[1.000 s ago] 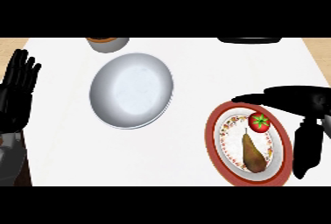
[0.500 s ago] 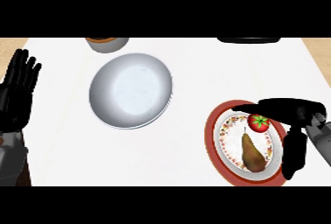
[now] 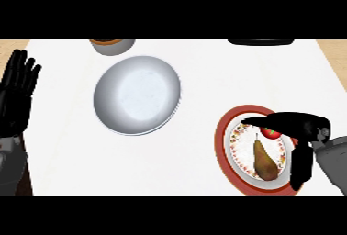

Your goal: Pick the pear from the plate and place it in the bowl

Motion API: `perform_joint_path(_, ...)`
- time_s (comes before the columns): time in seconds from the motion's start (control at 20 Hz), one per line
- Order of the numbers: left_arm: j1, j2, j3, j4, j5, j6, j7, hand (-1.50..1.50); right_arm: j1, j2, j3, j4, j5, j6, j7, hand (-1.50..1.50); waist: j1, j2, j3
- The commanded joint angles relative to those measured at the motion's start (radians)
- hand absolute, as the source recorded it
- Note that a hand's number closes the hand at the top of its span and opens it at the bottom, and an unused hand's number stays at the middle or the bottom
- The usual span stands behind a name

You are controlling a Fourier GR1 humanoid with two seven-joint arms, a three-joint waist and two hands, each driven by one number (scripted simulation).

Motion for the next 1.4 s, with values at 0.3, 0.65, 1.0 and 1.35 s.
perform_joint_path(0.3, -0.036, 0.02, 0.083, 0.058, 0.016, -0.089, -0.002, 0.0, 0.046, 0.067, -0.026, -0.013, 0.159, 0.046, -0.073, -1.5, -0.004, -0.001, -0.001)
perform_joint_path(0.65, -0.01, -0.056, 0.026, -0.055, -0.066, -0.012, 0.065, 0.0, 0.075, 0.14, -0.015, 0.063, 0.293, 0.012, -0.159, -1.5, -0.002, -0.002, 0.0)
perform_joint_path(1.0, 0.007, -0.06, 0.068, -0.045, -0.053, -0.038, 0.052, 0.0, 0.061, 0.18, 0.013, 0.216, 0.439, -0.062, -0.226, -1.5, 0.002, -0.001, 0.0)
perform_joint_path(1.35, 0.042, -0.076, 0.072, -0.017, -0.071, -0.068, -0.026, 0.0, 0.09, 0.142, 0.028, 0.247, 0.521, -0.107, -0.324, -1.5, 0.002, 0.0, 0.0)
